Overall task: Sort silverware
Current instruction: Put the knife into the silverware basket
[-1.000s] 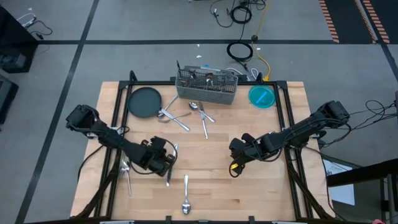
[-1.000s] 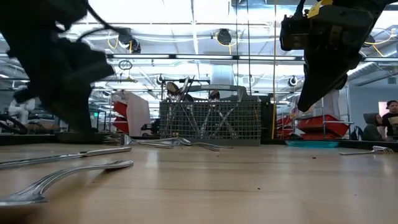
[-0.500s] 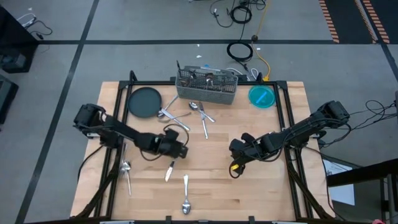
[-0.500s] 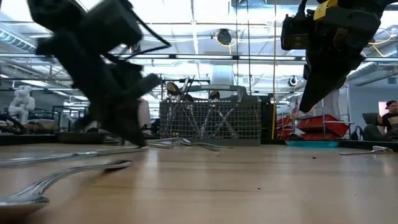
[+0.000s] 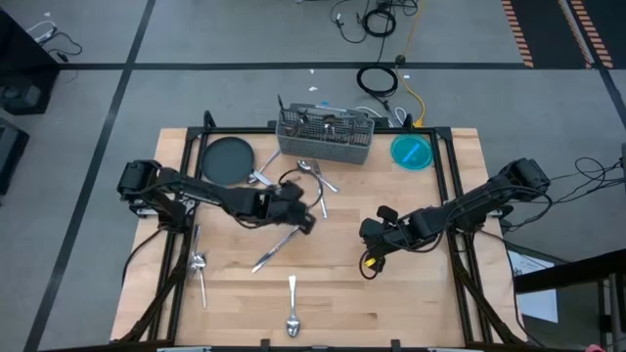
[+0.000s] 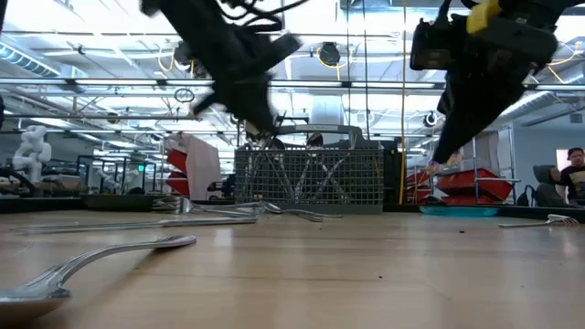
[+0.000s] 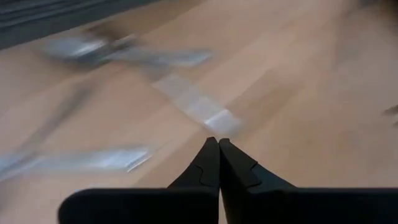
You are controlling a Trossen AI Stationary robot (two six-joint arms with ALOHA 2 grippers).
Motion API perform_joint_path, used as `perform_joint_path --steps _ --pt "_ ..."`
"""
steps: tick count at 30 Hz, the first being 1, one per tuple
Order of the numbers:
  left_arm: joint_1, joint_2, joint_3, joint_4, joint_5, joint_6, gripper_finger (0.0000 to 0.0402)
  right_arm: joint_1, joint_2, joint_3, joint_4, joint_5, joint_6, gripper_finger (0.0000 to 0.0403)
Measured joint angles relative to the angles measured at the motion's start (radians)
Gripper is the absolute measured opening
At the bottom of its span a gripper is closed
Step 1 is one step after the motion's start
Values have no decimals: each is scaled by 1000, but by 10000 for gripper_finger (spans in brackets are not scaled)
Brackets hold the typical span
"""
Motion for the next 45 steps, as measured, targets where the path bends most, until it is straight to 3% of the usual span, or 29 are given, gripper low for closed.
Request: perform_joint_path --steps 3,6,10,21,25,32,35,40,45 --pt "-9 1 9 -300 -51 -167 0 -14 0 0 6 -1 -16 34" --pt "-17 1 -39 -330 -39 -232 0 -20 0 0 9 -1 -17 34" --pt "-62 4 -104 -221 48 -241 0 -20 0 0 10 -2 -18 34" --pt "-92 143 -119 -52 120 -279 0 -19 0 0 4 -9 12 34" --pt "-93 192 -119 83 160 -274 0 -16 0 0 3 -9 20 34" --pt "-76 233 -115 460 209 -229 0 -17 0 0 3 -7 11 34" --pt "-45 249 -112 533 206 -190 0 -19 0 0 13 -5 3 34" --pt "-3 185 -70 423 199 -129 0 -20 0 0 115 4 5 34" --pt "13 -29 -62 198 217 -73 0 -20 32 1 332 -5 3 34"
